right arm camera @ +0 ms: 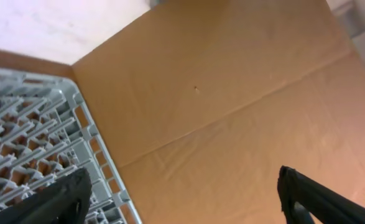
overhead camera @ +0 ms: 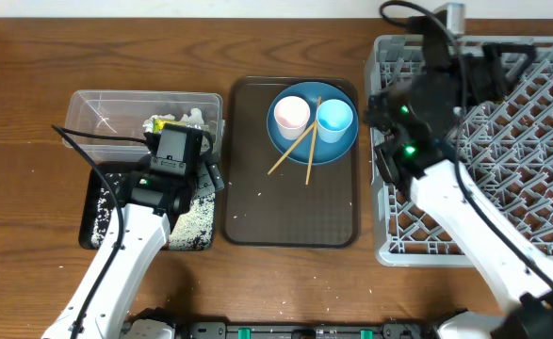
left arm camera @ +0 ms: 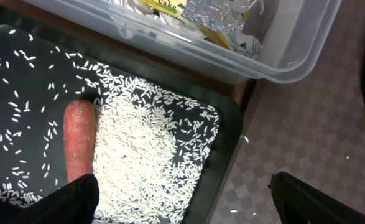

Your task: Sort waste into correct bins and load items into the dishwasher rack

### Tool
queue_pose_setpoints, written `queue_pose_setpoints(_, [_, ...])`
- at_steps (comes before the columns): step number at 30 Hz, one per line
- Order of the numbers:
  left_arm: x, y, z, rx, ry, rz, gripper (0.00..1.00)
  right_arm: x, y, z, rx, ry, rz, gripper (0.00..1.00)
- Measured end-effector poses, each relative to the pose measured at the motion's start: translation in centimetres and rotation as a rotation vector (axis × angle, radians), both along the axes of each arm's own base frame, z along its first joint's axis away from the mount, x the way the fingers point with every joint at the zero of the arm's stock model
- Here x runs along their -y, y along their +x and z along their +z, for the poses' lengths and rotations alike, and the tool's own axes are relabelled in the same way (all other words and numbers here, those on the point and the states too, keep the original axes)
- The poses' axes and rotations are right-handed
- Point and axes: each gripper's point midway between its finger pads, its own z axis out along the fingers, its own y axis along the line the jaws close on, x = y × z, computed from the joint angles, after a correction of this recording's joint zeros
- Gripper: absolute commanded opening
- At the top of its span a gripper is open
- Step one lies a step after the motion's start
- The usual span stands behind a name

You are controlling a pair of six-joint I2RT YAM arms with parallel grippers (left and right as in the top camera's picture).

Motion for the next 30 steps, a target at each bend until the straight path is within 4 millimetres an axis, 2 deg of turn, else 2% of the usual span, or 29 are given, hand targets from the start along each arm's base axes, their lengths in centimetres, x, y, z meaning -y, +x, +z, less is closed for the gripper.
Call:
queue_pose_setpoints(5, [0.0,0.0,0.0,0.0,0.0,0.0,0.91,0.5,-1.7,1.9,0.119,0.065,0.002,0.99])
queue_pose_setpoints(10, [0.0,0.0,0.0,0.0,0.0,0.0,0.9,0.2,-2.1,2.3,0.173,0.099,0.011,0.99])
queue_pose_setpoints(12, [0.0,0.0,0.0,0.0,0.0,0.0,0.91,-0.8,-2.1,2.2,0.183,0.108,0.04,0.99])
queue_pose_setpoints(17, [0.0,0.0,0.0,0.0,0.0,0.0,0.9,-4.8,-2.2,1.2,0.165,0.111,0.155,0.99])
queue_pose_setpoints(21, [0.0,0.0,0.0,0.0,0.0,0.0,0.9,-6.9,-2.5,0.6,0.131,0.097,0.215,0.99])
queue_pose_setpoints(26, [0.0,0.0,0.0,0.0,0.0,0.0,0.9,-7.7,-3.2,1.2,0.091,0.075,0.255,0.99])
queue_pose_setpoints(30, [0.0,0.0,0.0,0.0,0.0,0.0,0.91,-6.9,-5.8,3.9,0.195,0.156,0.298,0.99])
